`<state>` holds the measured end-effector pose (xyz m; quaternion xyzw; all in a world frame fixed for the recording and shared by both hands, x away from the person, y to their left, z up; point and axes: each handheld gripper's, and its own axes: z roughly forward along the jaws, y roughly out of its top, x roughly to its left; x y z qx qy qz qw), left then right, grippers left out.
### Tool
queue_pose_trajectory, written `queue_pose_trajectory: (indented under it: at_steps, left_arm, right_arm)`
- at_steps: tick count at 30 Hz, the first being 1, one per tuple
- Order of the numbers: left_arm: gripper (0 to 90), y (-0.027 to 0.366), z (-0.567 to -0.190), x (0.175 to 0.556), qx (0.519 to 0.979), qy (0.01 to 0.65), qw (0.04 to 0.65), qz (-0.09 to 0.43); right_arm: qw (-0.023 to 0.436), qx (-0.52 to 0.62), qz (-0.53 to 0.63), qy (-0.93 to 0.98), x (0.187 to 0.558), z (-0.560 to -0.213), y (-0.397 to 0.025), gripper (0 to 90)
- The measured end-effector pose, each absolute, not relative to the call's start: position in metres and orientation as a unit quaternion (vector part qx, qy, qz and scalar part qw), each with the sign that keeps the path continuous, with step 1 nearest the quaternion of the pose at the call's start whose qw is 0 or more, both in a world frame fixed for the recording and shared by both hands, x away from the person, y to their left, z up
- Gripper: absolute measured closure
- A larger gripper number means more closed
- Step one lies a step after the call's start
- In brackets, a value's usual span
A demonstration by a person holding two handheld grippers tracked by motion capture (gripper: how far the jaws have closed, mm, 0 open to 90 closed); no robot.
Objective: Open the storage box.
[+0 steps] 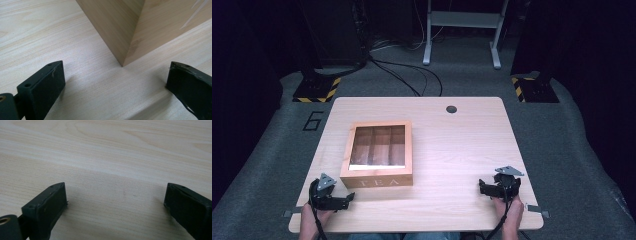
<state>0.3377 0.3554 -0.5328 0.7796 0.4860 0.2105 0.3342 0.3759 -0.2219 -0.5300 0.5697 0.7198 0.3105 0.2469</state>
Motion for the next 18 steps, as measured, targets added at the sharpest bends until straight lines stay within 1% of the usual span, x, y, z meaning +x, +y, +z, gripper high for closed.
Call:
queue_pose_trajectory:
  at_steps: [6, 9, 18]
  left_arm:
    - [1.7, 0.3556, -0.5327, 0.3376, 0.781, 0.485, 0.334, 0.209]
    - [1.7, 0.3555, -0.5326, 0.3375, 0.78, 0.486, 0.334, 0.209]
    - [1.7, 0.3557, -0.5325, 0.3374, 0.781, 0.486, 0.334, 0.208]
  right_arm:
    - [0.247, 0.563, 0.312, 0.724, 0.3762, -0.5299, -0.2212, 3.6]
    - [0.243, 0.559, 0.31, 0.729, 0.3766, -0.5301, -0.2199, 1.5]
    - [0.238, 0.566, 0.307, 0.726, 0.3766, -0.53, -0.2197, 0.0]
